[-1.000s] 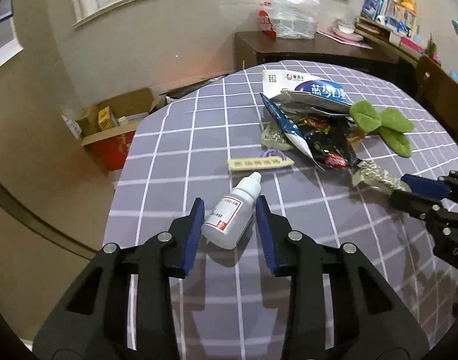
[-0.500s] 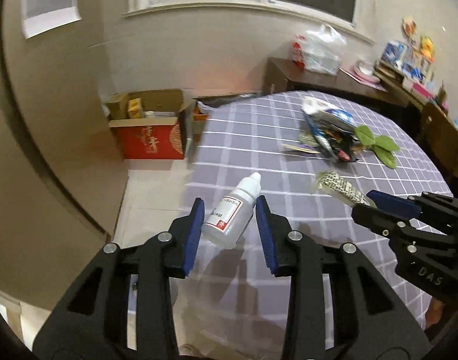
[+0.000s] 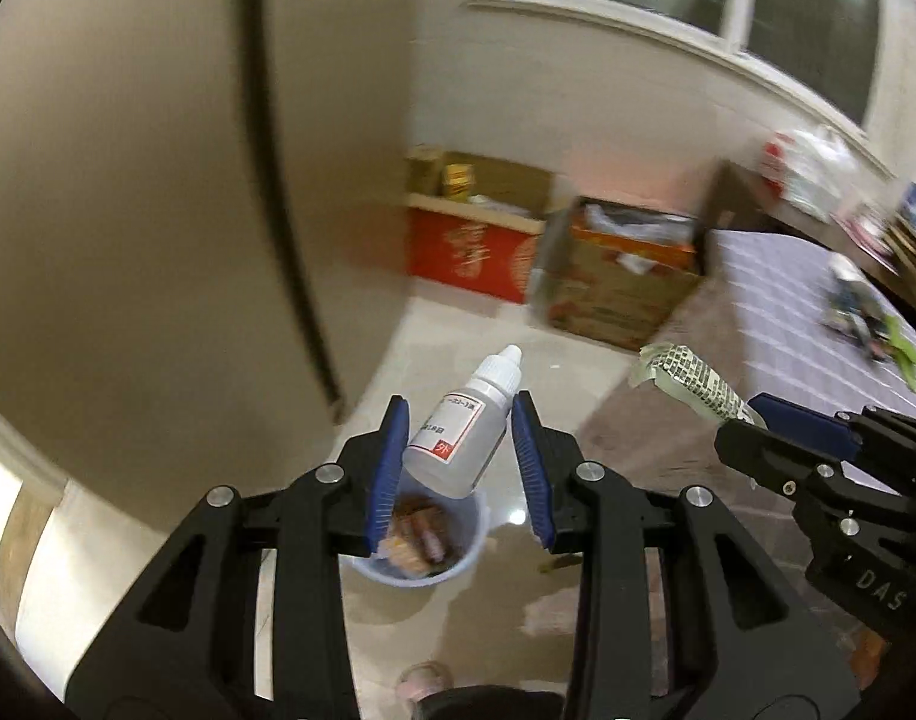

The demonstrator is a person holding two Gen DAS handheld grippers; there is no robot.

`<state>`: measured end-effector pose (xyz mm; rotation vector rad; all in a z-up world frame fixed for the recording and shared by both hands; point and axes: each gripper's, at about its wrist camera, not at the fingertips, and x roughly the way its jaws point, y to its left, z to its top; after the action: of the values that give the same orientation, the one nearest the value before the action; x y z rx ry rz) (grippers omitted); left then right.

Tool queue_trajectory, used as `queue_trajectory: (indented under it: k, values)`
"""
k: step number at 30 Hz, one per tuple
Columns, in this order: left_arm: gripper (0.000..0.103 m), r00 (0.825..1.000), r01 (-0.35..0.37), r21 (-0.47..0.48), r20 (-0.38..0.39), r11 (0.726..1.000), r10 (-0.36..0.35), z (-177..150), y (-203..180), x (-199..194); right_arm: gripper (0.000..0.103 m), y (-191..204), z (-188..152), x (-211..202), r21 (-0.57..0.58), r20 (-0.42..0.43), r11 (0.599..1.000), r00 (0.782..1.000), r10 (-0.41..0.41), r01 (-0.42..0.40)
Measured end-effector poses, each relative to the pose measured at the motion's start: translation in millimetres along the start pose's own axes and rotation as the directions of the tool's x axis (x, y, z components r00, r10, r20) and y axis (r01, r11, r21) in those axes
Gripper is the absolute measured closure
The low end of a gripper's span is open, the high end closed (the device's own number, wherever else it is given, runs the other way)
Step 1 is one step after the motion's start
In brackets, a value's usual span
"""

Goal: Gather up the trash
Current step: 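Carry the bottle and packet with both tools over the bin, then open the right tool, then the left tool, dropping both items into the bin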

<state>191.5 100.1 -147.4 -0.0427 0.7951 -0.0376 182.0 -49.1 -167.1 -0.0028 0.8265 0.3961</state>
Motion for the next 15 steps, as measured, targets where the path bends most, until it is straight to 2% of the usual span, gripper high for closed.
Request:
queue_trajectory:
  k: [5,8,10,15]
  values:
    - [0.068,0.995,-0.088,-0.057,-0.043,0.995,0.085,-8.6,51.4,19.4,0.073,42.3,11.4,57.9,-0.034,-0.034,0.998,0.998,0.054,-0.055]
    - [0.068,0.989,-0.128,-0.074,-0.089,0.989,0.121,-14.5,68.4,34.5,0.063,55.0,12.8,90.3,-0.033,-0.063,0.998,0.997,0.048,-0.050]
    - [0.068,0.988,-0.126,-0.077,-0.103,0.989,0.118,-17.4,73.2,40.5,0.056,59.8,10.9,104.0,-0.038,-0.082,0.998,0.996,0.036,-0.039]
    - [0.068,0.987,-0.113,-0.079,-0.124,0.990,0.102,-19.4,69.4,54.0,0.053,62.1,0.3,111.9,-0.039,-0.105,0.999,0.994,0.030,-0.034]
